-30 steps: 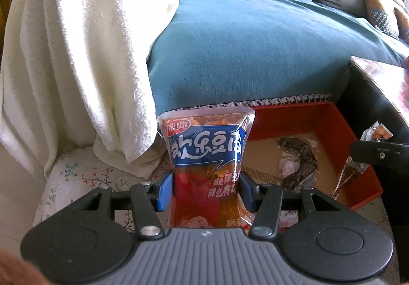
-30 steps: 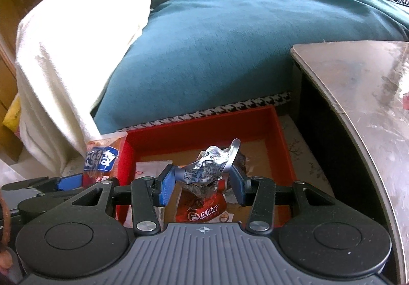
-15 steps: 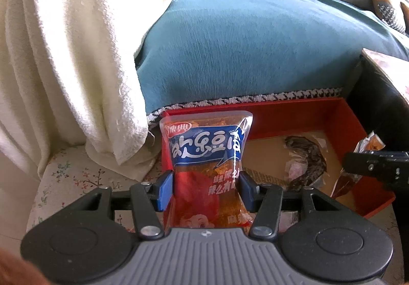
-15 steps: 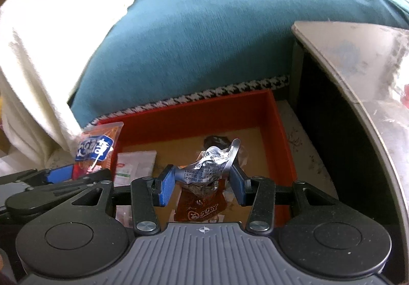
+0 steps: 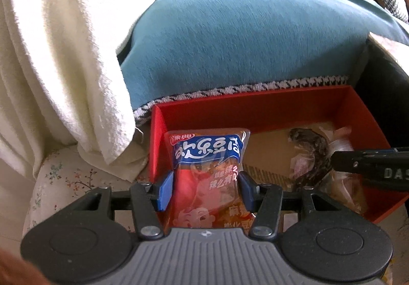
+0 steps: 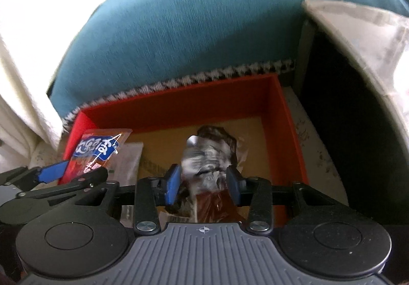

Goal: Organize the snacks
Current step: 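Lower the bean bag into the box with the left tool while the right tool lowers the foil pouch, then open both tools to release the bean bag and foil pouch, then grasp the blue sausage pack with the left tool while the right tool grasps the red-yellow Trolli bag, then carry the blue sausage pack and Trolli bag over the red box with both tools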

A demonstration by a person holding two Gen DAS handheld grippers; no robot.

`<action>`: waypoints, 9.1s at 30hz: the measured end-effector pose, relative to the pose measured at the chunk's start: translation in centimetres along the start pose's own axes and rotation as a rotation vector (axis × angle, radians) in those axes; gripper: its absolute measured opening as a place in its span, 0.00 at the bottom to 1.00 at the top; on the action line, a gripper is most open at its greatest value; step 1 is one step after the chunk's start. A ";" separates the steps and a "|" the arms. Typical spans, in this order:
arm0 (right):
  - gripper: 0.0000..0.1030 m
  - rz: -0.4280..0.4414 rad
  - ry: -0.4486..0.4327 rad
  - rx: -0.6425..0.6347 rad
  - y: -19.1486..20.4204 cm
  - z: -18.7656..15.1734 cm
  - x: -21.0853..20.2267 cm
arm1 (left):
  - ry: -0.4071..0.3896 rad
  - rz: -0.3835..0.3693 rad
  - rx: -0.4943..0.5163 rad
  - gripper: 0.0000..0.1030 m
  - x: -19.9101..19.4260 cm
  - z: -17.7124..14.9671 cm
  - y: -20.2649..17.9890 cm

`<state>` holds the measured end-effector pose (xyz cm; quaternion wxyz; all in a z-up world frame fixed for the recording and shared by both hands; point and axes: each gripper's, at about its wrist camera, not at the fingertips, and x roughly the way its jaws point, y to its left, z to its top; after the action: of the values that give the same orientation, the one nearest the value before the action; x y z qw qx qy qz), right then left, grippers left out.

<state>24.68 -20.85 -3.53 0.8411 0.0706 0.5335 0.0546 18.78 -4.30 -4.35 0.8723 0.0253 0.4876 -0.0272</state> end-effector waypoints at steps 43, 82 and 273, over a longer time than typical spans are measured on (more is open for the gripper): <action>0.73 -0.031 0.046 -0.055 1.2 -1.2 0.1 | -0.030 0.029 0.056 0.69 -2.5 1.2 0.3; 0.85 -0.002 0.025 -0.155 3.8 -4.1 -4.5 | 0.156 0.070 -0.014 0.76 -4.8 -8.3 6.2; 0.68 0.058 -0.060 -0.172 3.5 -6.2 -8.3 | -0.063 -0.059 0.115 0.60 -9.3 -4.1 1.6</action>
<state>15.50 -18.37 1.84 0.8577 0.0151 0.4992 0.1224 10.56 -2.23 1.43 0.8830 0.0602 0.4582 -0.0819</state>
